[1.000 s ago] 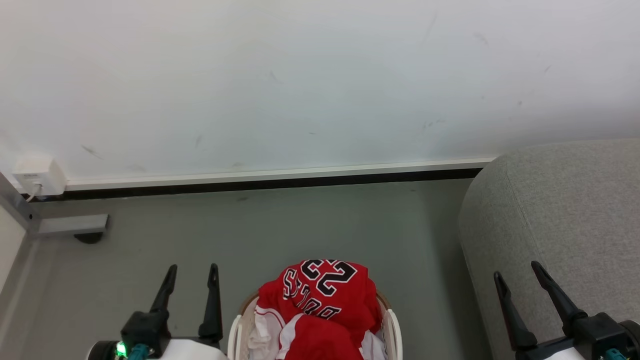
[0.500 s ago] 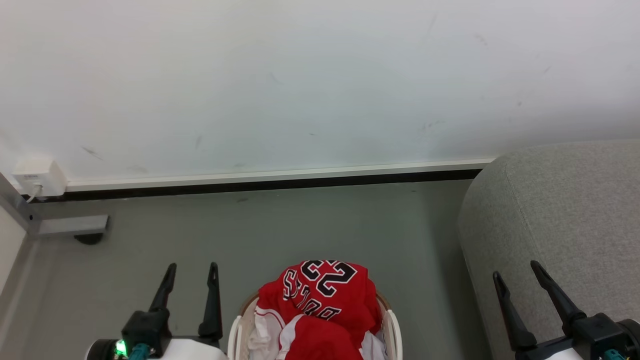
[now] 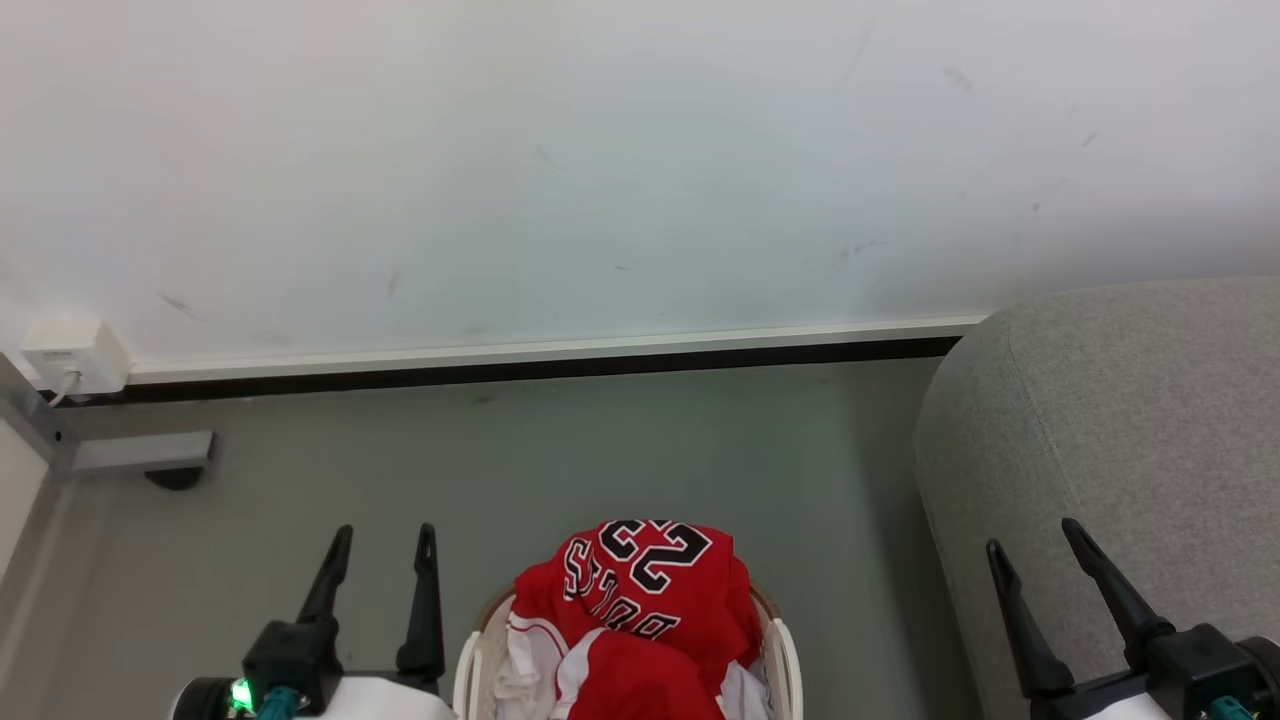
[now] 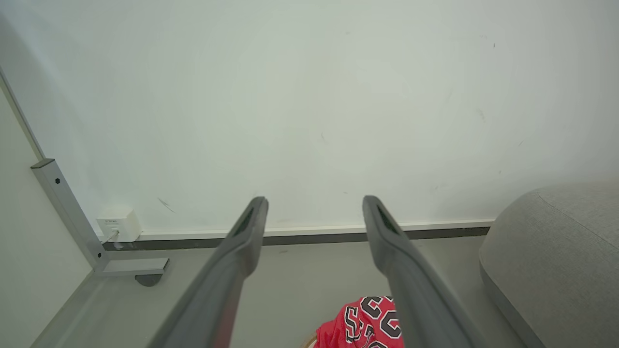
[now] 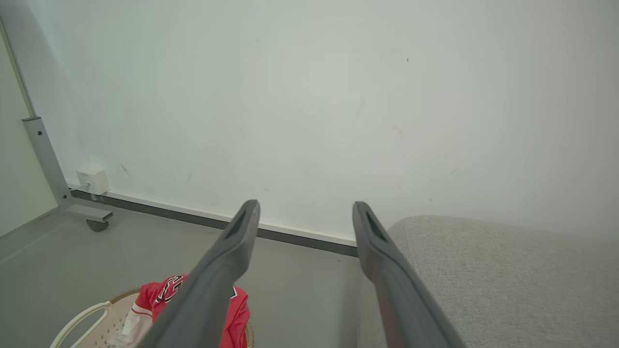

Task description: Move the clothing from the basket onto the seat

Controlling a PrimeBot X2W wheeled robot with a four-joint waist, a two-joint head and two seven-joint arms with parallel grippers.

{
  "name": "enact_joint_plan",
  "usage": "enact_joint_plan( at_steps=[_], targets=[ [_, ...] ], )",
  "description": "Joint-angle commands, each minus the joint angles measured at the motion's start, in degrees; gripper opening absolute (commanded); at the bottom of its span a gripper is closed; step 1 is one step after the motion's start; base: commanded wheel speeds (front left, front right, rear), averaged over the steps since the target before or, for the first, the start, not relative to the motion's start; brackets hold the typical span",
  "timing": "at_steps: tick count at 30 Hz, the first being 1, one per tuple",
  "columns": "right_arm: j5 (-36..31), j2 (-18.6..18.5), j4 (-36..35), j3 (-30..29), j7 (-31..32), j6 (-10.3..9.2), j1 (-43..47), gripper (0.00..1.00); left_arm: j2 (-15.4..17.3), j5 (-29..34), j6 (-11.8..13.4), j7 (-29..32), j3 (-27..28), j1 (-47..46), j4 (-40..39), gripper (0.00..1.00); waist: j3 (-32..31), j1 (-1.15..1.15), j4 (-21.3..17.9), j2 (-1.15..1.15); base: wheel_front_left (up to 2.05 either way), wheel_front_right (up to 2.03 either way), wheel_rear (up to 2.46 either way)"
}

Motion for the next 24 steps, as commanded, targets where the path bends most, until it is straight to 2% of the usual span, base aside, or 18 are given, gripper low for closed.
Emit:
enact_joint_plan(
  at_steps=[1, 13, 24],
  targets=[
    [0.1, -0.1, -0.2, -0.2, -0.2, 0.19, -0.5, 1.0, 0.4, 0.0, 0.0, -0.1, 0.1, -0.3, -0.1, 1.0, 0.0, 0.0, -0.1, 0.0, 0.0, 0.0, 0.0],
    [3.7, 0.8, -0.8, -1.9, -0.1, 0.19, -1.2, 1.0, 0.4, -0.5, -0.3, -0.1, -0.1, -1.4, 0.4, 1.0, 2.2, 0.0, -2.2, 0.0, 0.0, 0.0, 0.0],
    [5.8, 1.8, -2.1, -4.3, -0.1, 0.18, -3.6, 1.0, 0.4, 0.7, -1.6, -0.1, -0.5, -5.5, 4.1, 1.0, 7.4, 0.0, -6.5, 0.0, 0.0, 0.0, 0.0]
  ],
)
